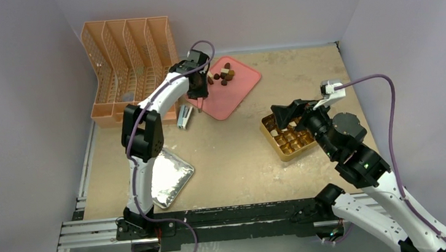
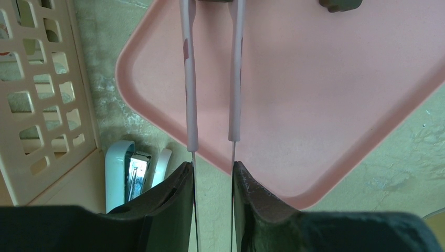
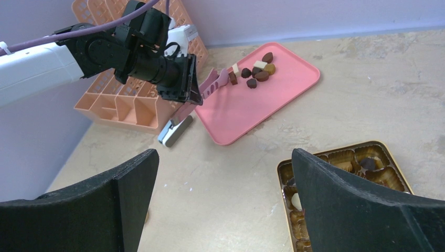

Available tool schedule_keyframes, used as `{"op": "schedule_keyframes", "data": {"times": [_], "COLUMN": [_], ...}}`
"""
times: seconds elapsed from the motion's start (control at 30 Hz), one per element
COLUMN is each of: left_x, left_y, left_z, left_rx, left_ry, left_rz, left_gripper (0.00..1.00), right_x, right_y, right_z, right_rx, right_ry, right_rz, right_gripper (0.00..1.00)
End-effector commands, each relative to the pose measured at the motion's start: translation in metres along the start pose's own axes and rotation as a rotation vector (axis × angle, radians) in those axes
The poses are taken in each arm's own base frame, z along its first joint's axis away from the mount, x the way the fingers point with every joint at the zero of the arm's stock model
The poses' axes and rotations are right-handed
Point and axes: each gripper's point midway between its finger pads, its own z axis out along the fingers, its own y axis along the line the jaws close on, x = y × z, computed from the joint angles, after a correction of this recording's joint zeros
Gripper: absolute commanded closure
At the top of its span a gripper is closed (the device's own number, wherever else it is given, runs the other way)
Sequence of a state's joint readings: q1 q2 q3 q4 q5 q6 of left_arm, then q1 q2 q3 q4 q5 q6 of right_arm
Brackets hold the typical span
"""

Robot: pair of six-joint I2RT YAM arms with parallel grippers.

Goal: Pack the chocolate
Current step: Pick up the fake chocolate from the plate.

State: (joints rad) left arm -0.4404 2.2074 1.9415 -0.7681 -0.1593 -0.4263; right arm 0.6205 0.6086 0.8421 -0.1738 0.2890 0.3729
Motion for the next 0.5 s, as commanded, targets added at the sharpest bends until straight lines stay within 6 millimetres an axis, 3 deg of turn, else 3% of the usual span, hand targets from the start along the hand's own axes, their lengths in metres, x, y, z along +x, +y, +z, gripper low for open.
{"op": "schedule_keyframes", "data": {"times": [0.0, 0.47], "left_x": [-0.025, -0.019], "left_y": [-0.004, -0.002], "left_z": [-0.019, -0.065], "left_rx": [0.04, 0.094], "left_ry": [-0.074, -0.098], "left_rz": [-0.021, -0.037], "left_gripper": [0.72, 0.76], "right_x": [-0.011, -0.015], "right_y": [0.005, 0.007], "right_z": [0.001, 0.0], "right_rx": [-0.021, -0.028], "right_ry": [-0.049, -0.052], "right_rz": [0.008, 0.009], "right_gripper": [0.01, 0.01]}}
